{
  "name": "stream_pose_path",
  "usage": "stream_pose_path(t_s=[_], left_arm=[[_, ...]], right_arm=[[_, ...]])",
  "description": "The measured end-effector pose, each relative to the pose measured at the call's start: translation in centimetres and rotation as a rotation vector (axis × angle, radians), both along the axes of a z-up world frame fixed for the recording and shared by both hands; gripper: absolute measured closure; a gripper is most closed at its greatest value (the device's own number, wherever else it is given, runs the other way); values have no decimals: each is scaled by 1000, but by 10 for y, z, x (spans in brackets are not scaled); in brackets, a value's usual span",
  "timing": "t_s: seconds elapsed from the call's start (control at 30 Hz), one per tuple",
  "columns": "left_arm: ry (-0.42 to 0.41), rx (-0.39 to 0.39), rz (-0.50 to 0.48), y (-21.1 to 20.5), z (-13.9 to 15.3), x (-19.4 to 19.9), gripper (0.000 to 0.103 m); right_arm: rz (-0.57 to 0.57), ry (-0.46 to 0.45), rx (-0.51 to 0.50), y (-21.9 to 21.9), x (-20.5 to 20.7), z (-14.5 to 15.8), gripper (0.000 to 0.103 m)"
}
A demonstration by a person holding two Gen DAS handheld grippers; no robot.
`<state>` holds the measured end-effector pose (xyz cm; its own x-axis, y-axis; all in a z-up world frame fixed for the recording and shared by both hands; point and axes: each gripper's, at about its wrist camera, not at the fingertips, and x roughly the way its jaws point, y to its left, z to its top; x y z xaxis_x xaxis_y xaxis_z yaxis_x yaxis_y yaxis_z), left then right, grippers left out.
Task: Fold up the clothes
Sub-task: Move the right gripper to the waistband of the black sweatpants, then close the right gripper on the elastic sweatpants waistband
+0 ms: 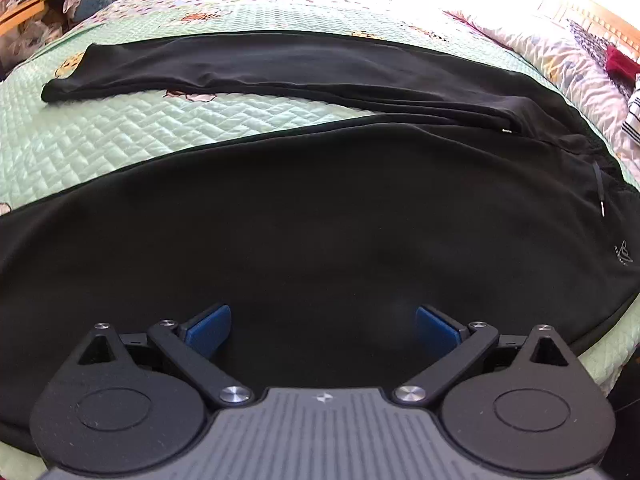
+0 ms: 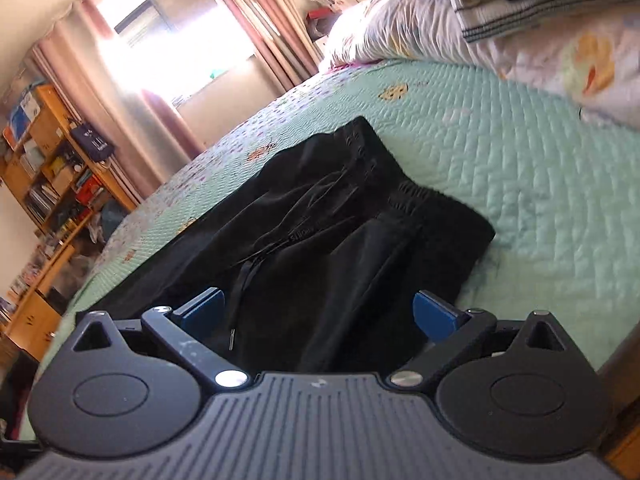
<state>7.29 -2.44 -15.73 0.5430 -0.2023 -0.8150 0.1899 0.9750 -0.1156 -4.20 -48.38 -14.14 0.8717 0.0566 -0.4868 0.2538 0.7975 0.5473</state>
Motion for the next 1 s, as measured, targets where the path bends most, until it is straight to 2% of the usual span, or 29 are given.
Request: stream_pose_path(t_s=[0.13,0.23,0.37,0.5,0.57,0.6,0.67,0.7,0.73,0.77,0.83,0.93,1.0], left_arm=[[5,12,-5,-3,-6,4,1],[3,35,-12,-5,-8,5,1],[9,38,-2,-6,-4,7,1],[-1,-39,-19,-7,3,9,1],[2,-52,-26,-7,1,10,1],[8,-47,-27,-8,-2,12,1],[7,-15,-33,-10,-7,12,1],[4,0,-40,-11,-9,12,1],[5,7,-48,-12,-8,12,1],[5,14,-56,-13,-8,12,1],[8,20,-65,-14,-8,13,1],[13,7,-62,-12,-6,17,1],[12,-17,-57,-10,-4,18,1]], right_arm=[[7,-9,38,5,8,-12,2],[-21,42,-35,13,14,-16,2],[-61,-60,-77,18,8,0,2],[43,-107,-204,39,36,17,5],[52,-89,-237,44,54,17,11],[53,-51,-243,42,61,9,14],[55,31,-253,36,76,-8,29],[56,71,-258,33,83,-16,32],[53,119,-271,29,84,-28,44],[51,166,-284,24,85,-40,62],[35,154,-309,17,69,-46,76],[26,184,-263,13,56,-41,77],[28,213,-288,20,56,-33,77]])
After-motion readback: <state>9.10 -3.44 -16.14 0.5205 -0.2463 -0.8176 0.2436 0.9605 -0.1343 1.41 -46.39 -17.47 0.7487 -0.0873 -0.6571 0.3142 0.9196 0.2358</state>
